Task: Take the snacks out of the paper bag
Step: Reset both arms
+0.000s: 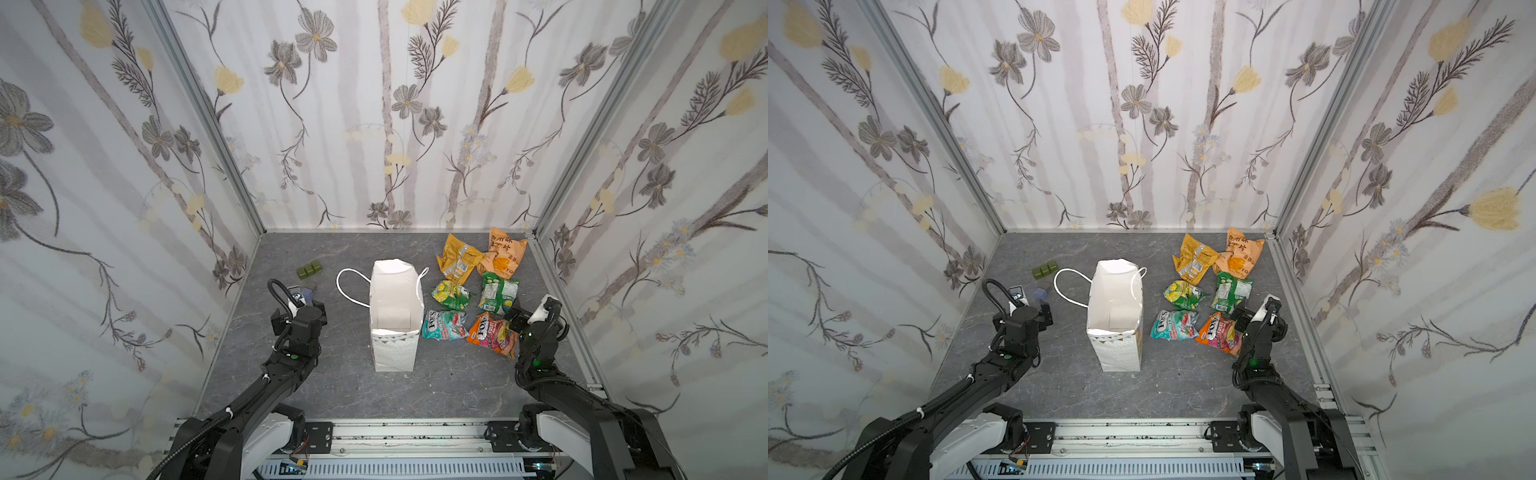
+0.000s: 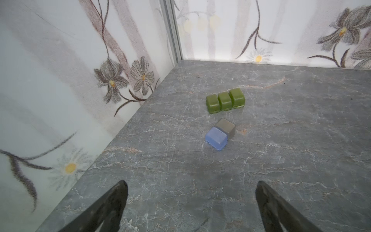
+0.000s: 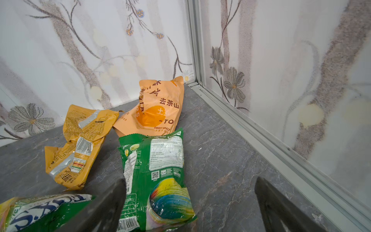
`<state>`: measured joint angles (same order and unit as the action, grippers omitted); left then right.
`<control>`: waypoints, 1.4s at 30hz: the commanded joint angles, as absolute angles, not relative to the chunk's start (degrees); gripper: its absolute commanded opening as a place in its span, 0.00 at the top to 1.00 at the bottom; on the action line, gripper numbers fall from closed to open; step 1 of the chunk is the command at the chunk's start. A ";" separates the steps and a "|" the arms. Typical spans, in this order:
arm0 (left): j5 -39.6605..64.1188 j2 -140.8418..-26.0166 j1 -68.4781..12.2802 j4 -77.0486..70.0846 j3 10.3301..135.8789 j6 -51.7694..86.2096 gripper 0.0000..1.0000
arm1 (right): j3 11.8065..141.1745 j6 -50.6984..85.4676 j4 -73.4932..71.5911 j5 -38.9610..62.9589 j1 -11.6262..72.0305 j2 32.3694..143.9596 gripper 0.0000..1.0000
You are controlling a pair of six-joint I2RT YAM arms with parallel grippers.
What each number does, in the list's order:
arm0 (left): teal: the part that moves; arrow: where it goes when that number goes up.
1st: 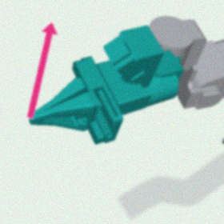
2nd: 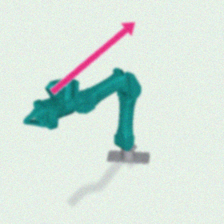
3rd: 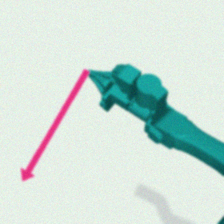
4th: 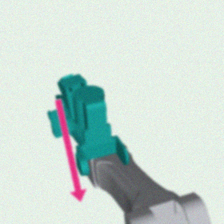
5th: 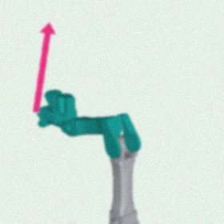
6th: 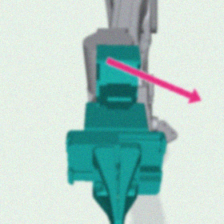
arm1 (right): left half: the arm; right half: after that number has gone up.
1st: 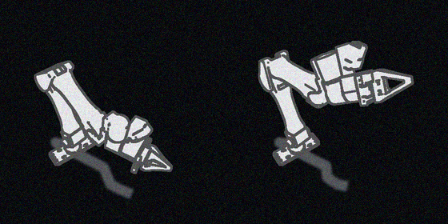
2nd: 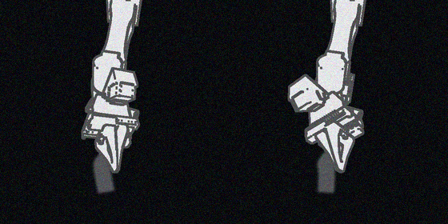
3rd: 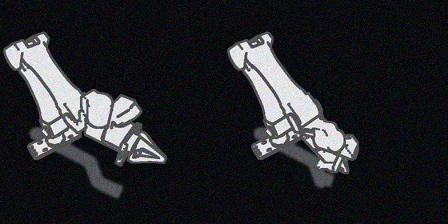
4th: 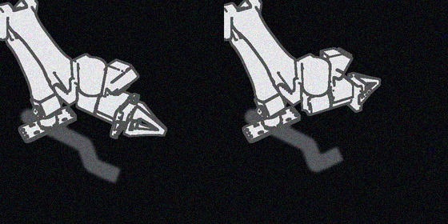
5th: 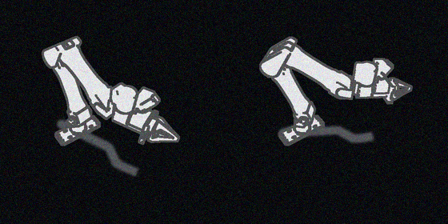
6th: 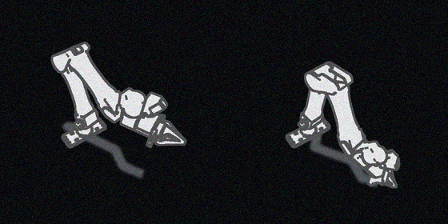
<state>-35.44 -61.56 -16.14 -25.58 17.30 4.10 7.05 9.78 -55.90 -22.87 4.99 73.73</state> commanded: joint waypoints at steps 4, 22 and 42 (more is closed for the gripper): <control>-21.85 -71.47 -10.36 -50.41 17.48 -3.28 0.00 | 8.23 -0.38 -83.73 -18.51 6.17 87.59 0.00; -9.59 -90.33 -0.45 -57.11 20.28 3.03 0.00 | 10.64 1.94 -76.69 -15.55 3.92 86.31 0.00; -9.14 -90.04 -0.97 -54.01 21.60 2.02 0.00 | 10.42 1.87 -76.96 -15.79 3.95 86.15 0.00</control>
<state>-9.39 -89.93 -0.93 -52.47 21.17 2.72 10.48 2.55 -74.76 -15.77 3.86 86.26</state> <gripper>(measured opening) 0.997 0.995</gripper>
